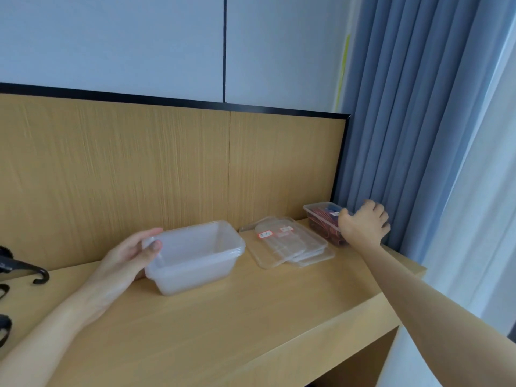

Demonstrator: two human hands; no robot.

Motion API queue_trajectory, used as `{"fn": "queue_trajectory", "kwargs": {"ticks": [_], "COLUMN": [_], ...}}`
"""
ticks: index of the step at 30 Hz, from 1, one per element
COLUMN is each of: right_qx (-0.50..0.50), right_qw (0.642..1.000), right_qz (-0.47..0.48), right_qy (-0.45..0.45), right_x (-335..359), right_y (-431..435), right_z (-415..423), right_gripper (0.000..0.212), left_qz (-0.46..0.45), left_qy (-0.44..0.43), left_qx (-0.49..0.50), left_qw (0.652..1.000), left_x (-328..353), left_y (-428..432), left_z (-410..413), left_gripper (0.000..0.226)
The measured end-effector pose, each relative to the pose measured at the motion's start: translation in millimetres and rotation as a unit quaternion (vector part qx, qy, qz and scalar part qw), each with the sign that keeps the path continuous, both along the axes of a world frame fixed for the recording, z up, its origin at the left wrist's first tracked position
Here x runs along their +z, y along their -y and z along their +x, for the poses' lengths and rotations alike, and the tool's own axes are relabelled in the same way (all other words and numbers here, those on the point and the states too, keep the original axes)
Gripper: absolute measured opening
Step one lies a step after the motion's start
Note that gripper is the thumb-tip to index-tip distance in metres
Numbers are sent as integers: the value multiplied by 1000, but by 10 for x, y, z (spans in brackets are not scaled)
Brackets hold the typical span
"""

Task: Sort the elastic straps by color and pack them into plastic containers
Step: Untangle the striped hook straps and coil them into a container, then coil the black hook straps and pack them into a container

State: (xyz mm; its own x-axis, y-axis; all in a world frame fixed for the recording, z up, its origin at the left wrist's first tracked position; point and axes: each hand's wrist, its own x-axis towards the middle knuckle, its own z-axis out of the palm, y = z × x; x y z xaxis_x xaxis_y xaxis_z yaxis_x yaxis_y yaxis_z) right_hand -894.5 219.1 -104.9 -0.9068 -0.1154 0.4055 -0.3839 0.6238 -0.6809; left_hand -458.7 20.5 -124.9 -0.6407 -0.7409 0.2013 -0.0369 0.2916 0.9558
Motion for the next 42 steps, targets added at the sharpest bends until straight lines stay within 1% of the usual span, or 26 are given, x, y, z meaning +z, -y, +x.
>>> {"fn": "queue_trajectory", "kwargs": {"ticks": [1,3,5,7,10,12,15,18,19,20,22,26,28,31,35,39,42], "right_qx": [28,96,164,233,343,403,465,518,535,549,566,578,582,595,632,658,672], "right_qw": [999,990,978,960,917,884,843,809,797,786,770,756,751,738,709,687,671], "right_qz": [4,2,-10,-37,-71,-72,-48,-23,-14,-3,19,22,11,-4,-10,14,39], "right_qy": [-45,-102,-126,-148,-192,-225,-266,-277,-279,-283,-293,-306,-313,-318,-313,-308,-311], "right_x": [39,93,126,114,45,-10,-125,-245,-272,-292,-310,-350,-364,-372,-400,-371,-331], "right_y": [34,139,267,353,384,382,392,438,458,479,511,556,572,615,715,829,906], "right_z": [125,411,796,1242,1949,2342,2768,3051,3112,3148,3168,3139,3145,3178,3302,3515,3752], "right_gripper": [60,54,48,41,37,37,35,37,38,38,38,38,35,32,33,36,34], "left_qz": [0,6,8,-1,-11,-19,-30,-29,-31,-31,-11,84,95,84,56,37,3], "left_qy": [10,24,39,58,57,52,49,50,52,52,30,-61,-77,-75,-73,-104,-108], "left_qx": [-13,-39,-52,-48,-25,-3,28,54,54,51,52,112,140,163,176,204,242], "left_qw": [1000,999,998,997,998,998,998,997,997,997,998,988,983,980,980,973,964], "left_x": [12,34,51,51,6,-43,-107,-122,-121,-118,-102,-59,-59,-48,-55,-117,-151], "left_y": [-12,-27,-34,-40,-39,-24,13,43,46,49,34,-85,-164,-322,-600,-854,-971], "left_z": [-2,-1,21,22,-8,-33,-55,-47,-36,-18,50,269,389,561,749,996,1220], "left_gripper": [88,105,116,118,120,126,133,145,145,141,123,87,73,65,63,57,43]}}
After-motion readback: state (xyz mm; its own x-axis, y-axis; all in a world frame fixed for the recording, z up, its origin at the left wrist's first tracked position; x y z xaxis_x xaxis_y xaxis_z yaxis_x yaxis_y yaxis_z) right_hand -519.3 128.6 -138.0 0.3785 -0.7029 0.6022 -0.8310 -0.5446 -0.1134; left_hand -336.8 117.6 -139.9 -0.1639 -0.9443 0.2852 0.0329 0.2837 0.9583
